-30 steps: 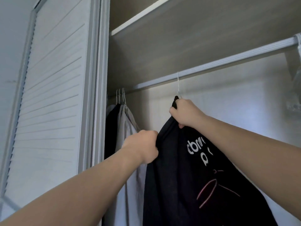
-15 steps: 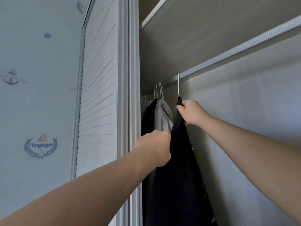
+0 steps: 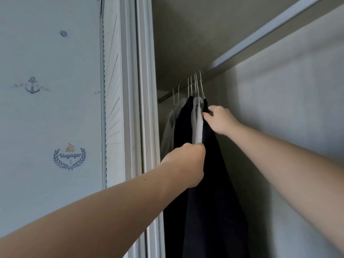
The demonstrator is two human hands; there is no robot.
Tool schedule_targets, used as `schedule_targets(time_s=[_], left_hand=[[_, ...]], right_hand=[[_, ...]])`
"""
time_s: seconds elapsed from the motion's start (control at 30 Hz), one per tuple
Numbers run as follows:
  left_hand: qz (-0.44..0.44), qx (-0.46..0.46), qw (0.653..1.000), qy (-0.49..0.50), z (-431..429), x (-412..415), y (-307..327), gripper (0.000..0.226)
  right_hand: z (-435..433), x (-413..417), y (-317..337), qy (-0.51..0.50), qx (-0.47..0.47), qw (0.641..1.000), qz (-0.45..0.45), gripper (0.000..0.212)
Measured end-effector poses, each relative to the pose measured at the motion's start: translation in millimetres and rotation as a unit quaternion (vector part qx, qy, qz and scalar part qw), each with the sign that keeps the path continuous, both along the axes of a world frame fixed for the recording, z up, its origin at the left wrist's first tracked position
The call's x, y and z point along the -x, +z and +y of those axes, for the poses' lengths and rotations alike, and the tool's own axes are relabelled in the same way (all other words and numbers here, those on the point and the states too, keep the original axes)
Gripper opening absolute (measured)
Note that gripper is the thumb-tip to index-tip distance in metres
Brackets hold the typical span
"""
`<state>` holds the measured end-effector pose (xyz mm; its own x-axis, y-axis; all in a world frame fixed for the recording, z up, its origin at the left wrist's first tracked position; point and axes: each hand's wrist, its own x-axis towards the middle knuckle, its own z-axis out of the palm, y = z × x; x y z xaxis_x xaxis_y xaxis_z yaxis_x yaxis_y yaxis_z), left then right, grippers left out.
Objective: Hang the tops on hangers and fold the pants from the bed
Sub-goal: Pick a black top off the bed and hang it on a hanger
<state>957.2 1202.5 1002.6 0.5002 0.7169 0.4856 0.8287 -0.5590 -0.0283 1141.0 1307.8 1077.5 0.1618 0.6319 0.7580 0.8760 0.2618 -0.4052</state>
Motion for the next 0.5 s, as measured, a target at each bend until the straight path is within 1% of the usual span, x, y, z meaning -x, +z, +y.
schedule_targets(time_s=[0.03,0.07,0.1,0.13,0.2,0.27,0.33,0.4,0.5], left_hand=[[0.004,-0.007,1.0,0.001,0,0,-2,0.024],[0.008,-0.017,1.0,0.001,0,1,-4,0.027],[0.013,-0.033,0.999,-0.001,-1,1,-6,0.031],[0.015,-0.056,0.998,-0.006,-3,3,-9,0.032],[0.012,-0.108,0.994,-0.024,-9,11,-13,0.028],[0.018,-0.168,0.985,-0.042,-18,25,-19,0.026],[0.038,-0.239,0.97,-0.031,-28,44,-23,0.032],[0.048,-0.292,0.955,-0.013,-38,68,-27,0.042],[0.036,-0.311,0.95,0.004,-52,110,-36,0.052]], right_hand=[[-2,-2,-4,0.017,0.002,1.0,0.006,0.026],[-5,-4,-8,0.031,-0.001,1.0,0.005,0.043],[-9,-6,-13,0.038,-0.011,0.999,0.005,0.052],[-13,-7,-17,0.046,-0.035,0.998,0.005,0.054],[-28,-5,-27,0.058,-0.087,0.994,0.001,0.054],[-45,-2,-36,0.054,-0.116,0.992,-0.02,0.054],[-63,6,-46,0.038,-0.117,0.99,-0.063,0.057],[-82,19,-57,0.006,-0.1,0.986,-0.132,0.062],[-106,46,-76,-0.01,-0.096,0.973,-0.208,0.067]])
